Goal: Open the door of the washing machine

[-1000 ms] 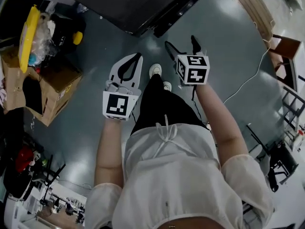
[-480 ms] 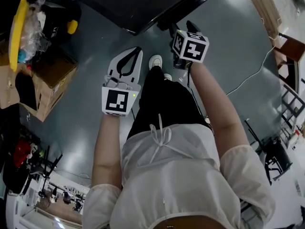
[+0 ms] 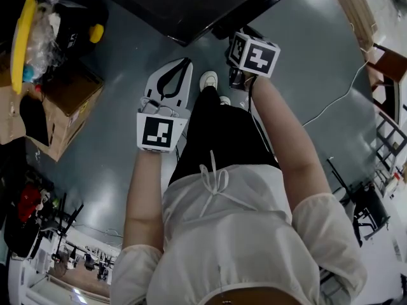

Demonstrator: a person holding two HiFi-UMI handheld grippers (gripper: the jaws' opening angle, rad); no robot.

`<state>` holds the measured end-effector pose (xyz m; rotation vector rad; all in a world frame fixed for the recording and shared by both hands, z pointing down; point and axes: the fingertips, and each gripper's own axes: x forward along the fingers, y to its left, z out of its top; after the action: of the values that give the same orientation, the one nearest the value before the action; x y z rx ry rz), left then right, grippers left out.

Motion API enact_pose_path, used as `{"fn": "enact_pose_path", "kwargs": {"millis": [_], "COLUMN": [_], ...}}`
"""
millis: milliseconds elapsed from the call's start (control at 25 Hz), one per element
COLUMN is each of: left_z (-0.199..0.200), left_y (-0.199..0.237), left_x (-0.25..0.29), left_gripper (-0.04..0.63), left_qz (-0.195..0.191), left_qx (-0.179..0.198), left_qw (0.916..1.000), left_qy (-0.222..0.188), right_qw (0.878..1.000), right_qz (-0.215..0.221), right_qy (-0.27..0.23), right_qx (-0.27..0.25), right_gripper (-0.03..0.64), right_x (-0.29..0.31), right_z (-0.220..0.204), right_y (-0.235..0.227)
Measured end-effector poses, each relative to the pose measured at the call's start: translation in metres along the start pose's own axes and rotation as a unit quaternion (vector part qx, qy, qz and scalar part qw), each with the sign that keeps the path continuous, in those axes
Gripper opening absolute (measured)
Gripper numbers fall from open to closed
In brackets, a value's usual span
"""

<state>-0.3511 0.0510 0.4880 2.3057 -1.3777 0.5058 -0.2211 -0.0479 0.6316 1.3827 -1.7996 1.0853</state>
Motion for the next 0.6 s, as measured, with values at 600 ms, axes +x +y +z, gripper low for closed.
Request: {"fn": "enact_pose_path", "kwargs": {"millis": [600], "left_z": [0.010], "left_y": [-0.048], "left_x": [0.041], "left_gripper": [0.021], "left_qz": [-0.069], "left_qx": [0.050], "left_qw": [0.9964], "left_qy": [-0.009], "right_qw": [0.999], "right_qz": [0.001], "right_qy": [0.018], "right_qx": [0.034], "right_gripper": [0.104], "right_x": [-0.026], "right_z": [-0.025], "right_y": [-0.048]}}
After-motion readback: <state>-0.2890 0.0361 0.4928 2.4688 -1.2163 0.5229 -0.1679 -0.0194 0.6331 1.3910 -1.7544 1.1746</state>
